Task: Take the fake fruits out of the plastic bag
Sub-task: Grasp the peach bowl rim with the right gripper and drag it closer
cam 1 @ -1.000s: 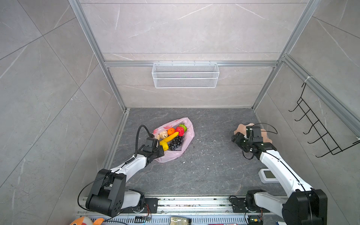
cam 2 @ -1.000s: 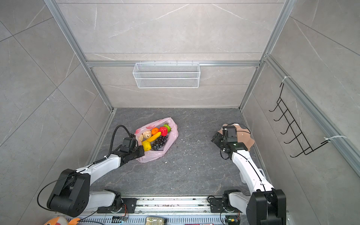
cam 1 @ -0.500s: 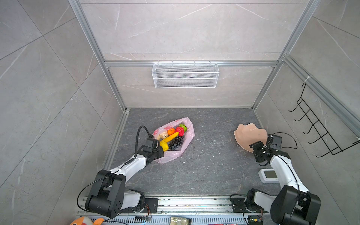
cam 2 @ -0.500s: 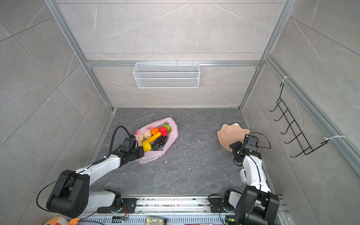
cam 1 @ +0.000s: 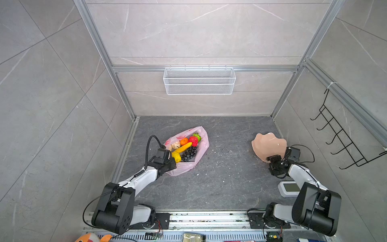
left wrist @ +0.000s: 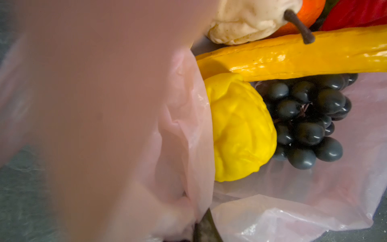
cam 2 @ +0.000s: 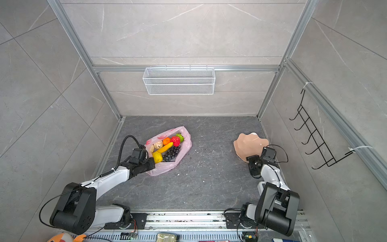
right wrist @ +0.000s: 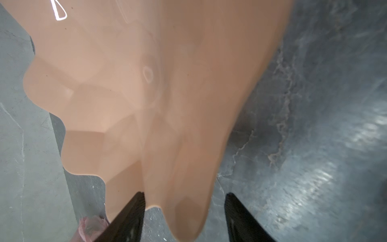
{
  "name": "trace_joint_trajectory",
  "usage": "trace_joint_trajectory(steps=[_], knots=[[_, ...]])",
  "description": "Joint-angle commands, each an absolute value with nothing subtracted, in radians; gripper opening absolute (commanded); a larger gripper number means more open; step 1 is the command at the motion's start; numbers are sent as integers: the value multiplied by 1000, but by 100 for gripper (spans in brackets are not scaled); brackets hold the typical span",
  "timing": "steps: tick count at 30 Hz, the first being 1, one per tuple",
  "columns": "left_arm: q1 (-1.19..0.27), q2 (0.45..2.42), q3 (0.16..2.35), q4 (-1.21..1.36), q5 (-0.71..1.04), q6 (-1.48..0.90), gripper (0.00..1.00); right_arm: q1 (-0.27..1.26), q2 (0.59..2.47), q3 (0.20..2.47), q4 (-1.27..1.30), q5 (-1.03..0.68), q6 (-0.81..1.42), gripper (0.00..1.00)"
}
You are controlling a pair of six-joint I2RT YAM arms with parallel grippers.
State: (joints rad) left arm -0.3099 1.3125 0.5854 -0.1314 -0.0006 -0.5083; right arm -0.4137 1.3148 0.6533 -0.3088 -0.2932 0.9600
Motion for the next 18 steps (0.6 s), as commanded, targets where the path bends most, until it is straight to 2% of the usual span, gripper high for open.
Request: trace_joint_trajectory(steps=[1,7,18], knots=[[-313,1292,618,-150,-25,-512,0,-416,1347,653,-265,-325,1012,61],[-311,1291,618,-152,-29,-509,0,-416,1374,662,-240,-334,1033,51],[-311,1295,622,-154,-32,-508,0,-416,1382,654,-227,-347,1047,17]])
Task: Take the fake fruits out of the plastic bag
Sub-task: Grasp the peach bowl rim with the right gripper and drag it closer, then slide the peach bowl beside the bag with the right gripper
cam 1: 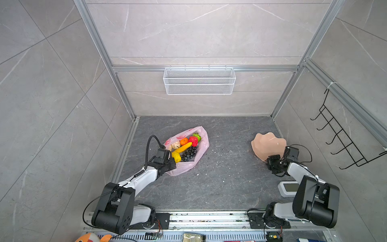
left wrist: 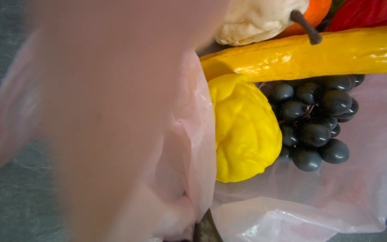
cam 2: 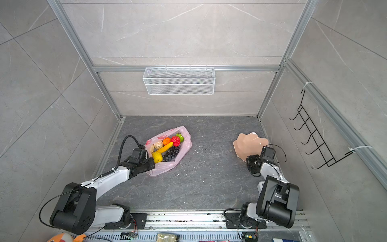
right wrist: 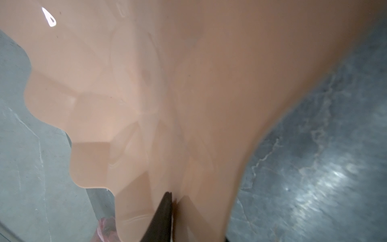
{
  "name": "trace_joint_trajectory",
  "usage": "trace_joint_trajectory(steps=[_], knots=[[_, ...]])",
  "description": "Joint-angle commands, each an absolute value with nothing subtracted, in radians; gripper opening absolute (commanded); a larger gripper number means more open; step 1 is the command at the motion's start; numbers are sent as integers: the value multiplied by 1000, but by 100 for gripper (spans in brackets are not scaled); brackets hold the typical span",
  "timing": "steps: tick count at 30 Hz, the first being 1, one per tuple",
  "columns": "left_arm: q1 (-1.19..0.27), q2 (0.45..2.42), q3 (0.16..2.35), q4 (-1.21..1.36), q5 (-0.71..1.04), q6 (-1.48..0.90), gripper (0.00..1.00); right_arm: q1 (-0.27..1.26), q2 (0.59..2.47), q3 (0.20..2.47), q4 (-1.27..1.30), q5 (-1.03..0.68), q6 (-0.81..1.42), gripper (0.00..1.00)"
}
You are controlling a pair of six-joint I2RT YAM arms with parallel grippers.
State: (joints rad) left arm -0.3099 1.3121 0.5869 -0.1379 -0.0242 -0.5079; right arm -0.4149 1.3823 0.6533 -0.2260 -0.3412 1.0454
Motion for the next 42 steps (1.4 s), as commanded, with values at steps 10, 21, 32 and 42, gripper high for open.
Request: trace_joint_trajectory(steps=[10,21,32,42], knots=[[-311,1295,622,-150,-35,-500,0,-415,1328,628,-229,-394,1028,0],[-311,1303,622,-129,-39,-486,0,-284,1154,585,-373,-499,889,0],[-312,1246,596,-112,-84,-459,0,12,904,527,-508,-508,873,0],[-311,1195,577,-109,-99,-453,0,326,888,513,-458,-382,993,0]])
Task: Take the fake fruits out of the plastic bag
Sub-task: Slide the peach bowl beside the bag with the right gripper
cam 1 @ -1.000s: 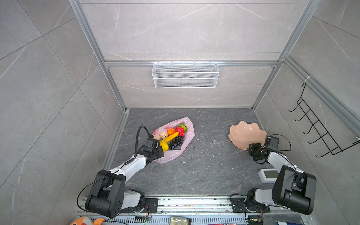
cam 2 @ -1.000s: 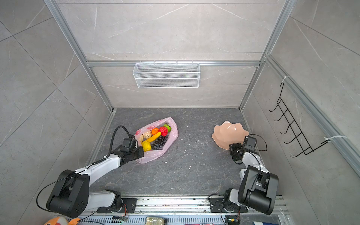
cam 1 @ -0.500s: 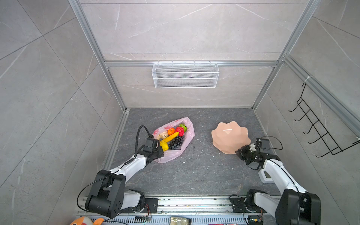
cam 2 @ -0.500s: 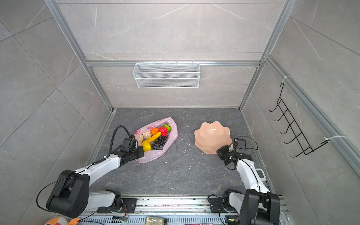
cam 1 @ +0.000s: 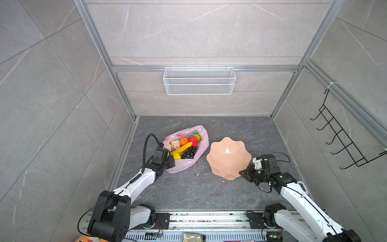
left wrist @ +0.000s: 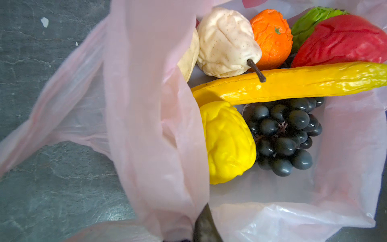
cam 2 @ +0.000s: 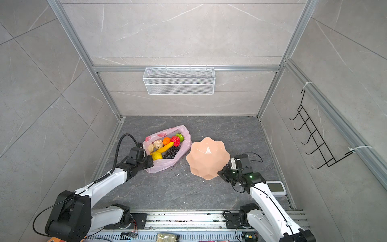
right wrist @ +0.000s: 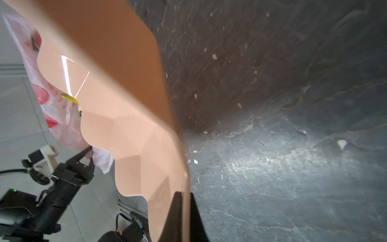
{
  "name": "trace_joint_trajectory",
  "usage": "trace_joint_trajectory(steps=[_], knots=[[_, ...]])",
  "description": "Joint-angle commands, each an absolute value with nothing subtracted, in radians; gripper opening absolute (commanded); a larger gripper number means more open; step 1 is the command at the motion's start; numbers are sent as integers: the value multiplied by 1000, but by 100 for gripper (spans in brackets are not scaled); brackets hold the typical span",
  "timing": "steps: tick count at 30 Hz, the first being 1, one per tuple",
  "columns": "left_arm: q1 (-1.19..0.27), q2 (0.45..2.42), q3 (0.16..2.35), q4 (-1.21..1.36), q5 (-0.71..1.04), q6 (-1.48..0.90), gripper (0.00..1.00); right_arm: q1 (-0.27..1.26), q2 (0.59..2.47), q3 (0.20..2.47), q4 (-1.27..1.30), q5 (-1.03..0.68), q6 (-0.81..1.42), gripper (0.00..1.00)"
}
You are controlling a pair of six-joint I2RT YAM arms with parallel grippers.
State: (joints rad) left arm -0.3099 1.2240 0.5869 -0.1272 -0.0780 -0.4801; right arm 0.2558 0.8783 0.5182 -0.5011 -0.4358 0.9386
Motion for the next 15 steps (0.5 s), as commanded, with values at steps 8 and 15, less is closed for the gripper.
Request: trace_joint_trajectory(steps=[8,15], knots=[[-311,1196,578,-111,-93,-456,0,558,983,530,-370,-265,1092,0],[-312,1192,581,-115,-81,-457,0,656,1094,533,-288,-246,1119,0]])
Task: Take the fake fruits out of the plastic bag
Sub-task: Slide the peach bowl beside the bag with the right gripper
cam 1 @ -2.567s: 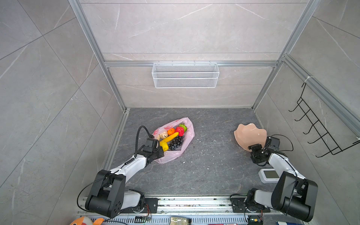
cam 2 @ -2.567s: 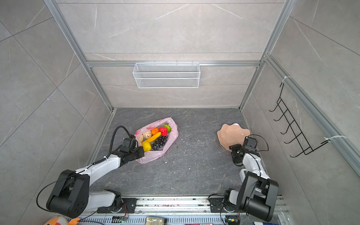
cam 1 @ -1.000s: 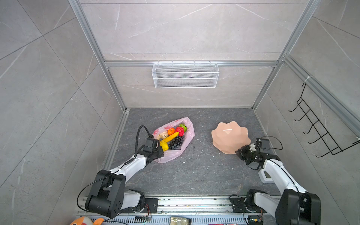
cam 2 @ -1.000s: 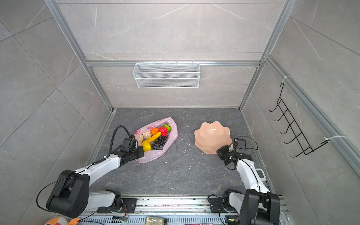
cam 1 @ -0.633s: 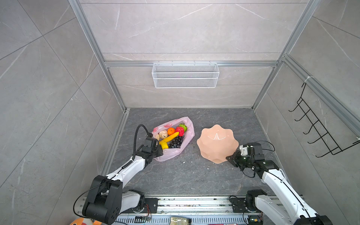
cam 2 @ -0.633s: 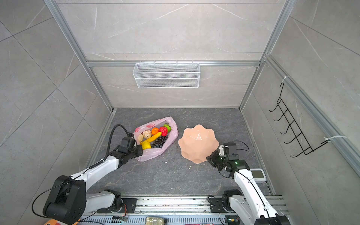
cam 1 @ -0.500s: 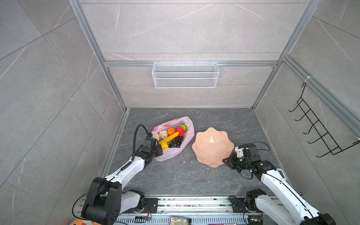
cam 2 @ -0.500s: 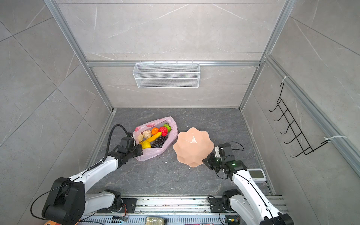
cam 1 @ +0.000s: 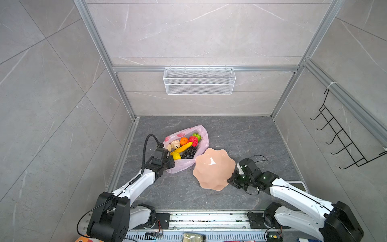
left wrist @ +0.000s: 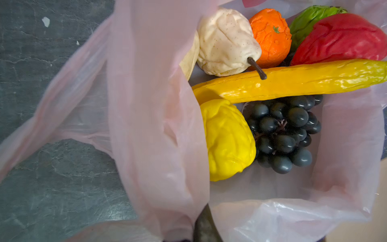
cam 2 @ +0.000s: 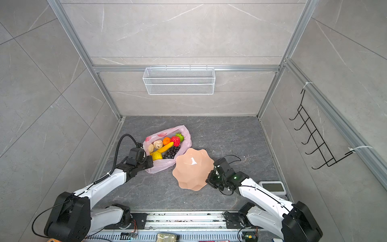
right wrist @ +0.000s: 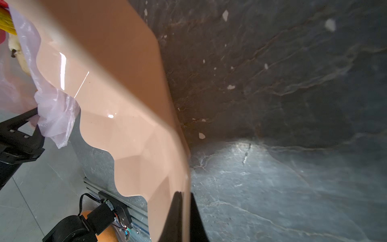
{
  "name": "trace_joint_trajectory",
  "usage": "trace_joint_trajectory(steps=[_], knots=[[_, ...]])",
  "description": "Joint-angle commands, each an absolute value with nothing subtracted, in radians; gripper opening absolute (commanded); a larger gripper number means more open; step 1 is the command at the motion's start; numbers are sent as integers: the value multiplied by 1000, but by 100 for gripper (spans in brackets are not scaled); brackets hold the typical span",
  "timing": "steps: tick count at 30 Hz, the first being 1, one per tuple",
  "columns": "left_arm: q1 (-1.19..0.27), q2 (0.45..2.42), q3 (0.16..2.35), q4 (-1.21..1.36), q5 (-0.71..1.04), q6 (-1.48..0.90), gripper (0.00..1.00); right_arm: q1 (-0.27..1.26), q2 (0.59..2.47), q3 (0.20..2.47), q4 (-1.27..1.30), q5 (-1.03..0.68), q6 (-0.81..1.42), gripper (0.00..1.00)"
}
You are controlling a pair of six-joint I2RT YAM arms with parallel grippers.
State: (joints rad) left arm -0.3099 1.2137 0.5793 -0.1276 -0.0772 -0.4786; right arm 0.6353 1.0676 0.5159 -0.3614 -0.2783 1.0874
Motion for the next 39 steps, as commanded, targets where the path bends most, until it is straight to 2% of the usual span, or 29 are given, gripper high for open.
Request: trace_joint_trajectory(steps=[1,7,29,30,32,35,39], knots=[[-312,1186,580,-117,-82,-457,0,665,1106,535,-281,-243,1121,0],[-312,1176,577,-116,-84,-457,0,689,1120,542,-288,-229,1126,0],[-311,1187,575,-113,-101,-451,0,698,956,458,-471,-250,1161,0],[-311,1189,574,-111,-102,-449,0,696,959,460,-469,-250,1161,2],[-312,1194,576,-110,-109,-448,0,697,966,465,-473,-247,1160,15],[-312,1191,578,-114,-103,-450,0,696,966,486,-509,-224,1140,26],[-311,1170,566,-109,-104,-459,0,697,949,554,-625,-143,1087,50]])
